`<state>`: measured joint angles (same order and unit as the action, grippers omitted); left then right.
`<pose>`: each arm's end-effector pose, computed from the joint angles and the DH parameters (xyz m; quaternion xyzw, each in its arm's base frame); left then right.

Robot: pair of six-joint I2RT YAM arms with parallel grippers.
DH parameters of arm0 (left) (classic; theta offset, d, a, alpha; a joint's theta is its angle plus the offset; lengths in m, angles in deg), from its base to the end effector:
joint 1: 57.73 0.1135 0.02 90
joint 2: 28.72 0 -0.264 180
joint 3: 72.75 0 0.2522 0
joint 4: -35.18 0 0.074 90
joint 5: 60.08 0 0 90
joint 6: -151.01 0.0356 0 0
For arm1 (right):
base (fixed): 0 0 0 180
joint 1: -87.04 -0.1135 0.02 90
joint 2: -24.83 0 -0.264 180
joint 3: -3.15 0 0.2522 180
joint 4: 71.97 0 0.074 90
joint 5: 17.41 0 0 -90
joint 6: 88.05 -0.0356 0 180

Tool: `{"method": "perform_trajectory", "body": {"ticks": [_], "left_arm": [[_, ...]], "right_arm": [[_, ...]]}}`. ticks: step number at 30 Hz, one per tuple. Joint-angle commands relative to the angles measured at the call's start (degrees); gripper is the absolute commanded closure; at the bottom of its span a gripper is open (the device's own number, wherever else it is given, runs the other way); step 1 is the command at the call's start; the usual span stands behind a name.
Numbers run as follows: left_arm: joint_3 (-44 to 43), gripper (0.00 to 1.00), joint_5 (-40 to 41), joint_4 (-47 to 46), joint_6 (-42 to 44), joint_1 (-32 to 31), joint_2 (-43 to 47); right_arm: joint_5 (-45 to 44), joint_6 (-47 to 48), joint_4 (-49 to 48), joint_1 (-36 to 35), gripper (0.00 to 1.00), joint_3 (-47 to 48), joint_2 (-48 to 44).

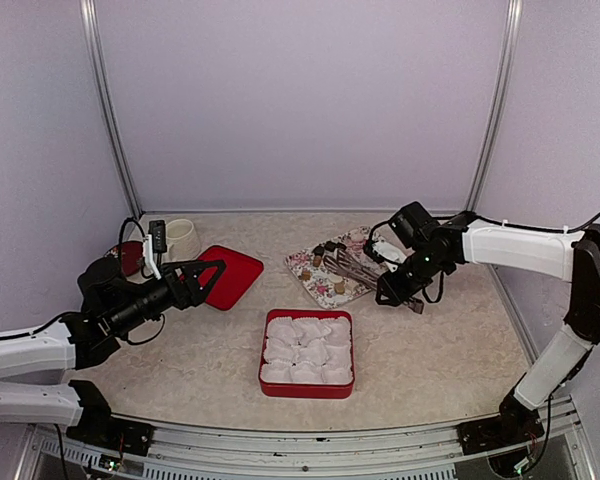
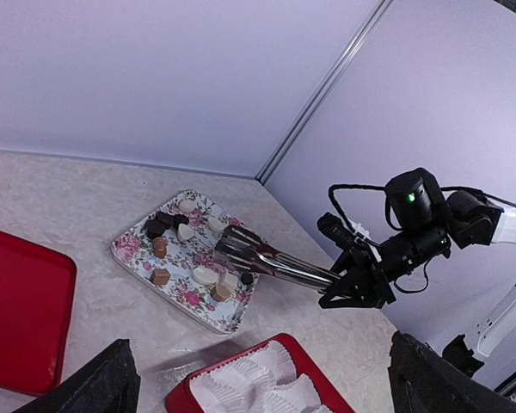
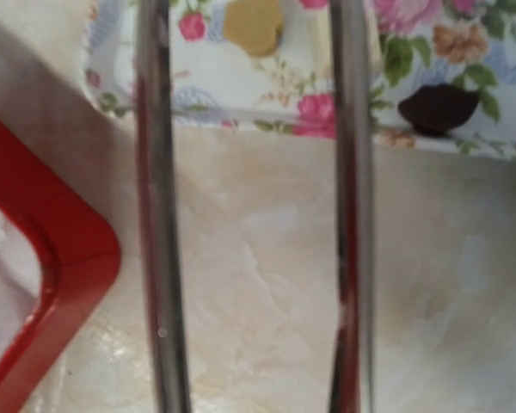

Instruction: Pack the chocolate

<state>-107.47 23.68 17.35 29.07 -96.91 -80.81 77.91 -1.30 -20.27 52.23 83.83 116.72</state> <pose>0.1587 -0.1343 0.2474 0.0830 0.6994 -0.4434 0.5544 0.2657 0.1888 0.2309 -0.2746 0.9316 0.1189 0.2065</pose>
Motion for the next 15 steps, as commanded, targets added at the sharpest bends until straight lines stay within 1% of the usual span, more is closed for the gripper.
{"method": "perform_trajectory", "body": {"ticks": [1, 15], "left_arm": [[0.7, 0.01, -1.5, -1.1, -0.1, 0.8, -0.6], [2.0, 0.01, -3.1, -3.3, -0.7, 2.2, -1.7]], "right_arm": [[1.0, 0.8, 0.6, 0.8, 0.65, 1.1, 2.4], [1.6, 1.6, 0.5, 2.3, 0.64, 2.8, 7.1]]}}
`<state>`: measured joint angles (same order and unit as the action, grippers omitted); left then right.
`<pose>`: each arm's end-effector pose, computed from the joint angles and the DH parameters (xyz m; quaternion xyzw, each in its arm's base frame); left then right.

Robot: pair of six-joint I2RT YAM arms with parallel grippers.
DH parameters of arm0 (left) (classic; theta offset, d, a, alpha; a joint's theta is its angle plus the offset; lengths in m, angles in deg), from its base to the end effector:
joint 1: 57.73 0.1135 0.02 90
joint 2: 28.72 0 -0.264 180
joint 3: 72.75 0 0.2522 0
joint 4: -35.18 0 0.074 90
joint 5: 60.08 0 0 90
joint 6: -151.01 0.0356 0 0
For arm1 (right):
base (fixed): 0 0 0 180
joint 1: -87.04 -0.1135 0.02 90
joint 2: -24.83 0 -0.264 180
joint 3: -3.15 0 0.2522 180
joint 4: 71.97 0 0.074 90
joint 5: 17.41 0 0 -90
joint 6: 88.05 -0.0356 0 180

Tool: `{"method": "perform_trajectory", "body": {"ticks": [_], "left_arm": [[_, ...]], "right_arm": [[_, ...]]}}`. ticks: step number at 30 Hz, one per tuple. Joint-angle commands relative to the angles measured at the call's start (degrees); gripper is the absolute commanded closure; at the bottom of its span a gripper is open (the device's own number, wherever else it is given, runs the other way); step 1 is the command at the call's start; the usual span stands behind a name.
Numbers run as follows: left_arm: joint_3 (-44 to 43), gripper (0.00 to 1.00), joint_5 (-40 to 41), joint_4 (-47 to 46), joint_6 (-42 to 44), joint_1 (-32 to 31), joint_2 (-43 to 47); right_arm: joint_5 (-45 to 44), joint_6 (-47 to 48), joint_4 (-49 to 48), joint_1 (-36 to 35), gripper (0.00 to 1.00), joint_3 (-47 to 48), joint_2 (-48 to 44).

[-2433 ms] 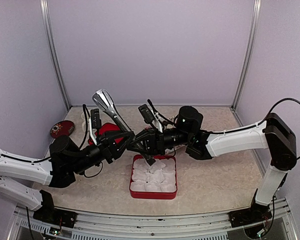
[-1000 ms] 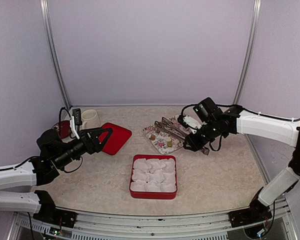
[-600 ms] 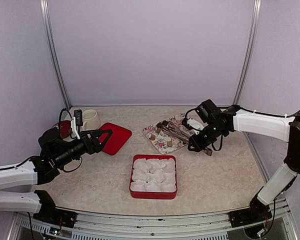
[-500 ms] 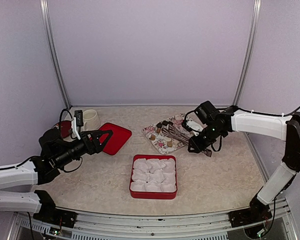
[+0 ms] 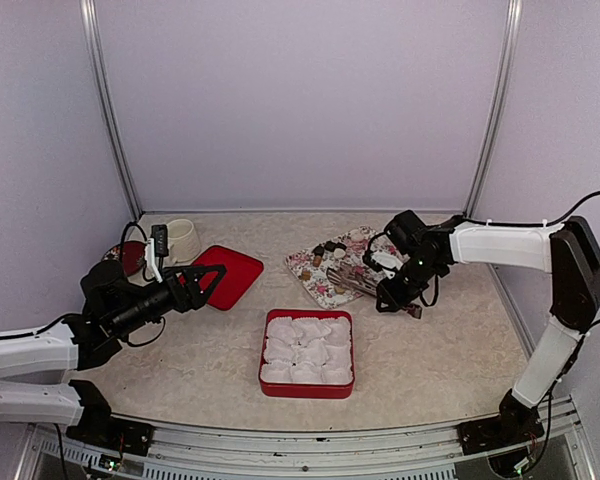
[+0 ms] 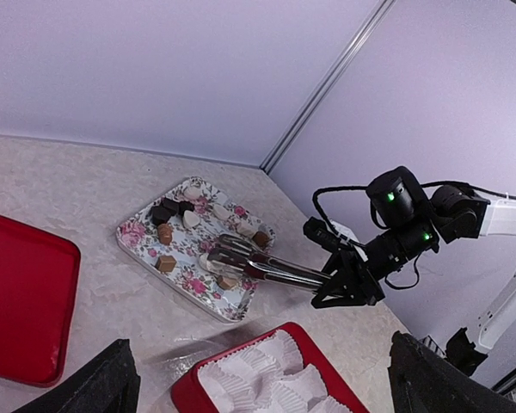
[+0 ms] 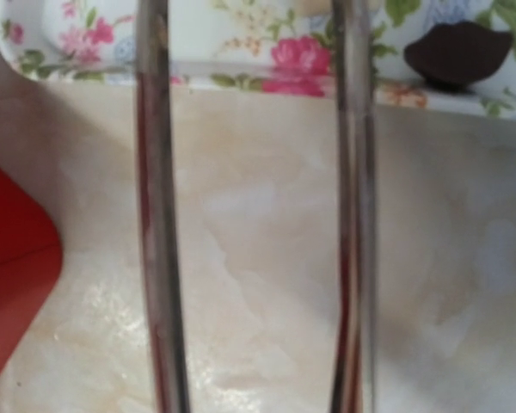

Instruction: Pack the chocolate

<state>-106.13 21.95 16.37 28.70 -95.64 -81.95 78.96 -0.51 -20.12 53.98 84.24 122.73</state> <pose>0.1614 -0.1320 0.2374 0.0834 0.7085 -0.4426 0.5433 0.2807 0.1874 0.2002 -0.2688 0.9437 0.1084 0.1594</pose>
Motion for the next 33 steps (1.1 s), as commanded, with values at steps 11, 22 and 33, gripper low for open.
{"method": "perform_trajectory", "body": {"ticks": [11, 22, 33], "left_arm": [[1.3, 0.01, -3.3, -3.7, -0.7, 2.8, -1.2], [2.0, 0.01, -4.9, -5.3, -1.3, 4.4, -1.8], [2.6, 0.01, -5.8, -6.1, -1.4, 5.6, -2.1]], "right_arm": [[0.1, 2.0, 2.6, 1.4, 0.65, 5.0, 3.6], [-0.5, 2.6, 3.9, 2.8, 0.69, 6.2, 4.9], [0.6, 3.8, 4.9, 4.0, 0.74, 8.3, 6.3]]}}
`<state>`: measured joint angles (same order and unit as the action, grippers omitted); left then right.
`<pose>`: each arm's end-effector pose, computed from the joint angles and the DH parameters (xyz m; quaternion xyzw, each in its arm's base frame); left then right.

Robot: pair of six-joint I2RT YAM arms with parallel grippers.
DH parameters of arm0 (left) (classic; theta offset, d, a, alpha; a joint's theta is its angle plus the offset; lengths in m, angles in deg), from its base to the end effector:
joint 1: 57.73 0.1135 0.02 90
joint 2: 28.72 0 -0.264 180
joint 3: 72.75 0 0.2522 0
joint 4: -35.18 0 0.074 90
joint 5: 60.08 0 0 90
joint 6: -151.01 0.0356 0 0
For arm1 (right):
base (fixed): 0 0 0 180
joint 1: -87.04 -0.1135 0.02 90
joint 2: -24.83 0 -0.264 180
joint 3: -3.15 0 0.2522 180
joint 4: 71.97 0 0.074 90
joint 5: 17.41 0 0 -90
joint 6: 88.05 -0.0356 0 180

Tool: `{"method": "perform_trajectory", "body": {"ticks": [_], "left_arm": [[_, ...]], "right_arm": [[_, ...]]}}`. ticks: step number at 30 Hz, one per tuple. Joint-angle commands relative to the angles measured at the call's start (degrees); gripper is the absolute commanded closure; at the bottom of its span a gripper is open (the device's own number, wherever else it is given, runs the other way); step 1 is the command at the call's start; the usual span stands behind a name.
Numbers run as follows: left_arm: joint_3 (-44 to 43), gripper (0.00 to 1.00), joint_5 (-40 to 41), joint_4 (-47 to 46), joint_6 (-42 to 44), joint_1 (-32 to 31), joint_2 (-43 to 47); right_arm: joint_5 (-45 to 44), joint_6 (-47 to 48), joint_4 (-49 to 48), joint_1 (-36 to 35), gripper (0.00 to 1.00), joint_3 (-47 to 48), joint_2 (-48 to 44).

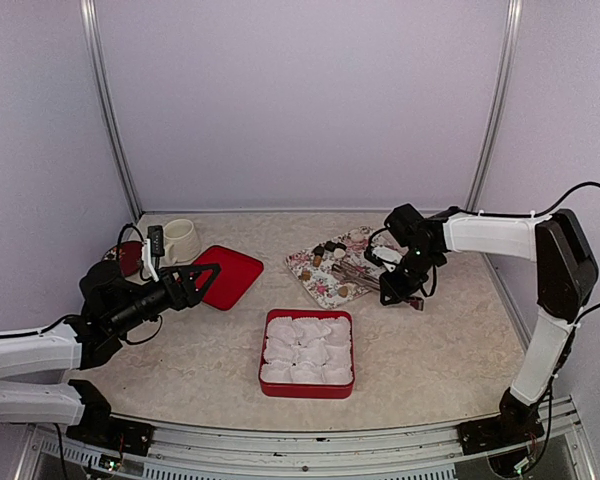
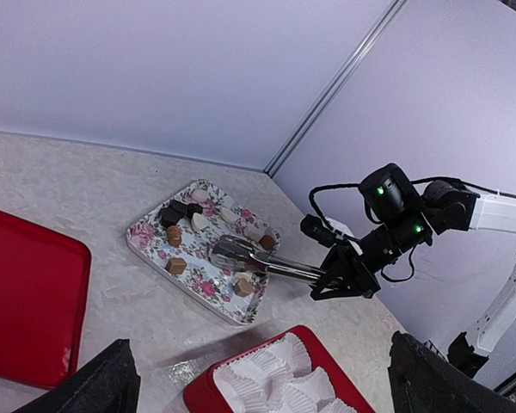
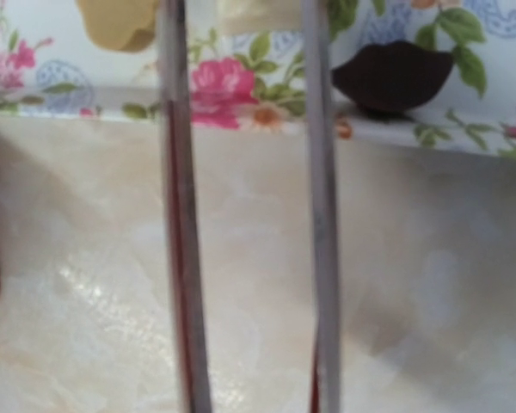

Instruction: Pack the chocolate

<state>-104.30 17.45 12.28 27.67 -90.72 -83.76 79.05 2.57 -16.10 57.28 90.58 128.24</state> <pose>0.1709 -0.1201 0.2282 0.0742 0.7068 -0.4472 0.5432 0.3086 0.1811 0.1969 -0.2669 0.9491 0.0935 0.1384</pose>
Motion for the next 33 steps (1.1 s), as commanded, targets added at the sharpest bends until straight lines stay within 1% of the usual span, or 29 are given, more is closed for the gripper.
{"method": "perform_trajectory", "body": {"ticks": [1, 5, 21, 26, 33], "left_arm": [[0.7, 0.01, -1.3, -2.0, -0.4, 0.8, -0.3], [0.4, 0.01, -1.8, -1.8, -0.4, 1.1, -0.3], [0.5, 0.01, -2.4, -2.8, -0.5, 1.4, -1.1], [0.6, 0.01, -2.9, -3.4, -0.6, 2.0, -1.8], [0.6, 0.01, -3.3, -3.8, -0.7, 2.6, -1.9]], "right_arm": [[0.7, 0.8, 0.9, 0.7, 0.74, 2.1, 0.8], [1.1, 0.8, 1.4, 0.7, 0.70, 2.5, 0.9], [0.1, 1.6, 3.7, 0.7, 0.67, 4.9, 3.1], [1.0, 1.6, 4.0, 0.7, 0.72, 5.4, 3.4], [2.9, 1.5, 4.1, 0.7, 0.77, 6.5, 2.0]]}}
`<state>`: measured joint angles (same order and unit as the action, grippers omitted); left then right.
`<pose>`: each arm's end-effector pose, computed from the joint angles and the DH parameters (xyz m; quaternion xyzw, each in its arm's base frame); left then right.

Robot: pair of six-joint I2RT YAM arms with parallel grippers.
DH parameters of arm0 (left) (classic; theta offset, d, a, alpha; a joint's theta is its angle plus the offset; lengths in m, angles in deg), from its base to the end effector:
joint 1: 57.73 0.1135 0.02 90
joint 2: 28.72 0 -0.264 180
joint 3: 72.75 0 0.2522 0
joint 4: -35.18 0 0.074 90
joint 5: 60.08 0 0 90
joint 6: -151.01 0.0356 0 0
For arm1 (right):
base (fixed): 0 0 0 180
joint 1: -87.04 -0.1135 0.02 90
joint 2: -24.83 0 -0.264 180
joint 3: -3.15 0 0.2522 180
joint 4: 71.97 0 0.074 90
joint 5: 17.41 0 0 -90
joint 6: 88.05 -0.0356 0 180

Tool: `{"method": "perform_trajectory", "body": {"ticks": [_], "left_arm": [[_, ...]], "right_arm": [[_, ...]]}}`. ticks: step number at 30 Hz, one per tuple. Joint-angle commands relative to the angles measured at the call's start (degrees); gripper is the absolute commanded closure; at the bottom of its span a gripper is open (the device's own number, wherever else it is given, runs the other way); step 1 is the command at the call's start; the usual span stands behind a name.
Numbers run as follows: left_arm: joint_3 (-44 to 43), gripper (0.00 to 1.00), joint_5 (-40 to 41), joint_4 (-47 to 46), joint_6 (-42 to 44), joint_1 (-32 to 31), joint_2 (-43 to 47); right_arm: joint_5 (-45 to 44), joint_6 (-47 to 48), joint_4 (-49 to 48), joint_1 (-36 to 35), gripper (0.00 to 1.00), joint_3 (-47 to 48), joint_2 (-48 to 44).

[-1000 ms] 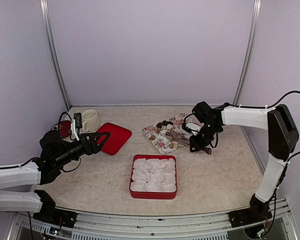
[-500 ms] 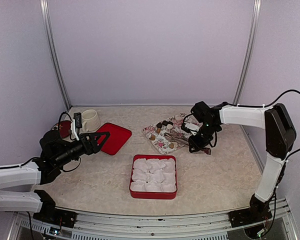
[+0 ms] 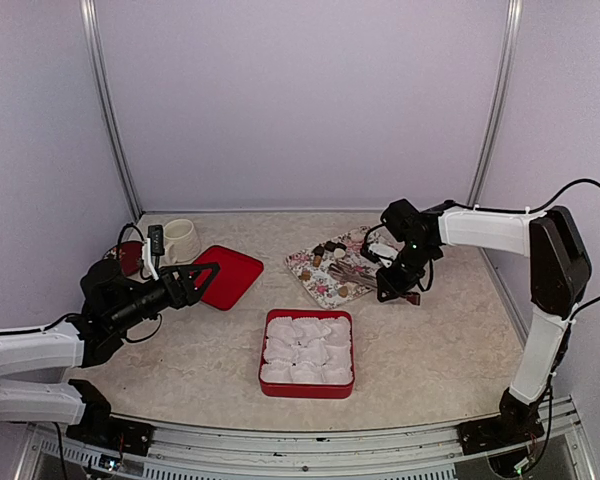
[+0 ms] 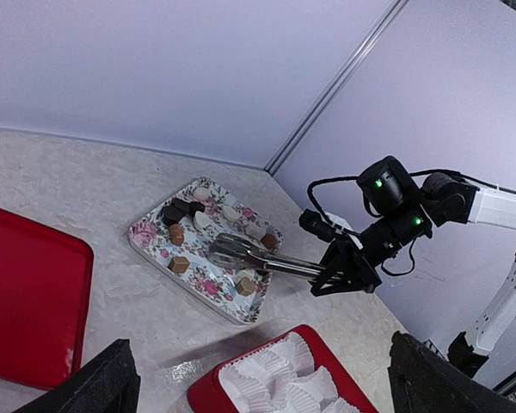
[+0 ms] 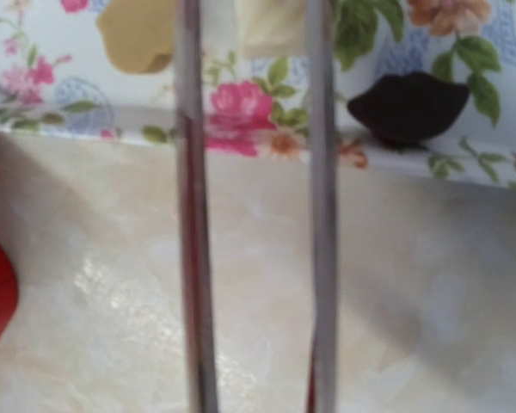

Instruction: Pack the chocolate

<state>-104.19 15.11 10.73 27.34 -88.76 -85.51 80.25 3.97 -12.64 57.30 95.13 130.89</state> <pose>0.1767 -0.1169 0.2247 0.0741 0.7086 -0.4498 0.5386 0.3179 0.1871 0.2011 -0.2794 0.9470 0.0987 0.1239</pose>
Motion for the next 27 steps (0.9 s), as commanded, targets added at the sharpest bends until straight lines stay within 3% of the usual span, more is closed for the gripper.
{"method": "perform_trajectory", "body": {"ticks": [1, 16, 27], "left_arm": [[0.5, 0.01, -1.0, -2.3, -0.5, 0.7, -0.2], [-0.5, 0.01, -0.7, -1.4, -1.4, 0.7, 0.8], [-1.3, 0.01, -0.9, -1.6, -2.1, 0.7, 0.4]], "right_arm": [[1.9, 0.1, 0.6, 0.7, 0.77, 2.0, -1.1], [5.7, 0.8, -0.6, 0.7, 0.79, -1.0, -10.2], [2.5, 0.8, -4.3, 0.6, 0.79, -2.6, -7.0]]}}
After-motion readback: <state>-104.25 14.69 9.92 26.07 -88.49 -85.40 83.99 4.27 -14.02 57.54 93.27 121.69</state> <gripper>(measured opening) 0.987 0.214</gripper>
